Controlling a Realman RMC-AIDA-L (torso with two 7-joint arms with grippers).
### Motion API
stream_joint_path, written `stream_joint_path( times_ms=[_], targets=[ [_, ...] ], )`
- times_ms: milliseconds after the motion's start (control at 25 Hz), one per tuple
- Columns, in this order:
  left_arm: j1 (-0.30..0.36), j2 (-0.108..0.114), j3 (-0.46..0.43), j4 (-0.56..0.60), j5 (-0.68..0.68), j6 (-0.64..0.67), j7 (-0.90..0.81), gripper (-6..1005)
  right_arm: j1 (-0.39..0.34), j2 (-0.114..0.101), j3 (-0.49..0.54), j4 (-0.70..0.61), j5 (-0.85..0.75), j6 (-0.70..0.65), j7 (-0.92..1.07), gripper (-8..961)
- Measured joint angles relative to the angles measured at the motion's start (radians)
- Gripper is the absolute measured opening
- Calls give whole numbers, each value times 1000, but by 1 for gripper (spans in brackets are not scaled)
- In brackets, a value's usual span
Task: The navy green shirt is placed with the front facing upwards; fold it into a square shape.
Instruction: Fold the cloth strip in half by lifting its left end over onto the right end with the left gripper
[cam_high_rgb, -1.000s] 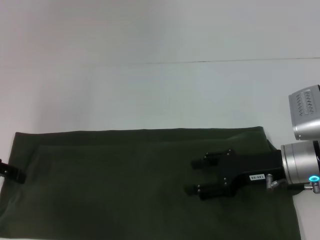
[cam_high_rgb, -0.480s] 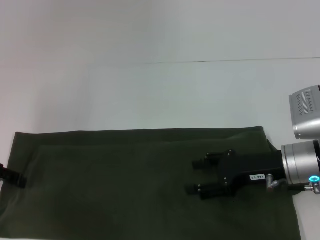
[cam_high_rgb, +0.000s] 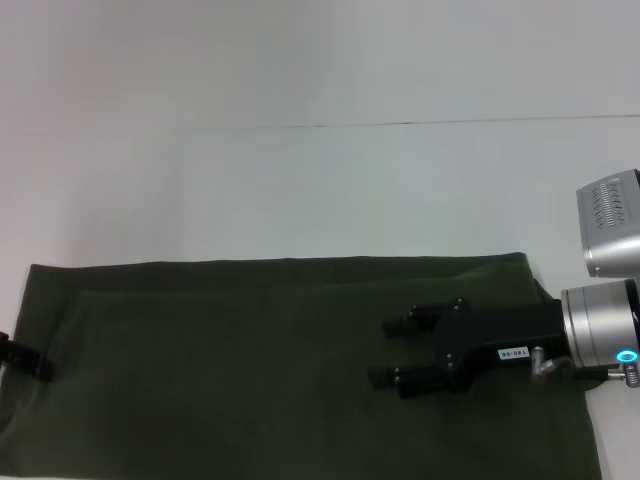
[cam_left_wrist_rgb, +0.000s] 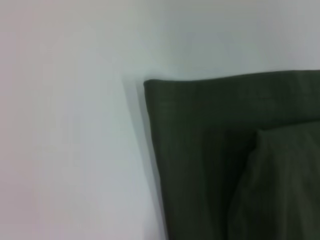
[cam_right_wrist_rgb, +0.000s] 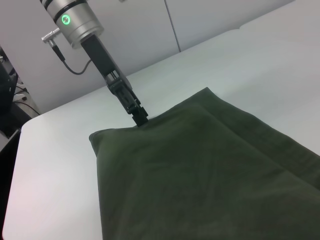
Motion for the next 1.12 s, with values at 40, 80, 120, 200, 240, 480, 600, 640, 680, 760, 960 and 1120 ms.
stream_joint_path(
  times_ms=[40, 80, 120, 200, 240, 480, 600, 640, 680, 760, 960, 1120],
  targets=[
    [0, 0, -1, -2, 0, 0, 0, 830, 1, 0, 0, 0, 0, 0, 0, 821],
    [0, 0, -1, -5, 0, -2, 0, 830, 2, 0, 0, 0, 0, 0, 0, 821],
    [0, 0, -1, -7, 0, -5, 0, 829, 3, 0, 0, 0, 0, 0, 0, 821],
    [0, 0, -1, -11, 0, -10, -1, 829, 3, 0, 0, 0, 0, 0, 0, 820],
    [-1, 0, -1, -14, 0, -11, -1, 829, 3, 0, 0, 0, 0, 0, 0, 820],
    [-3, 0, -1, -21, 0, -18, -2, 829, 4, 0, 0, 0, -1, 0, 0, 820],
    [-2, -1, 0, -20, -1, -22, -4, 829, 4, 0, 0, 0, -1, 1, 0, 821],
    [-2, 0, 0, -20, -1, -23, -4, 829, 4, 0, 0, 0, -1, 1, 0, 821],
    [-1, 0, 0, -21, -1, -23, -4, 829, 4, 0, 0, 0, -1, 2, 0, 821],
    [-2, 0, -2, -23, -1, -22, -5, 828, 4, 0, -3, 0, -2, 3, 0, 821],
    [-10, 2, -8, -44, -4, -14, -3, 828, 4, 0, -13, -3, -2, 4, 3, 821],
    [-16, 4, -11, -55, -11, -7, -3, 828, 5, 0, -17, -6, -2, 6, 10, 820]
  ],
)
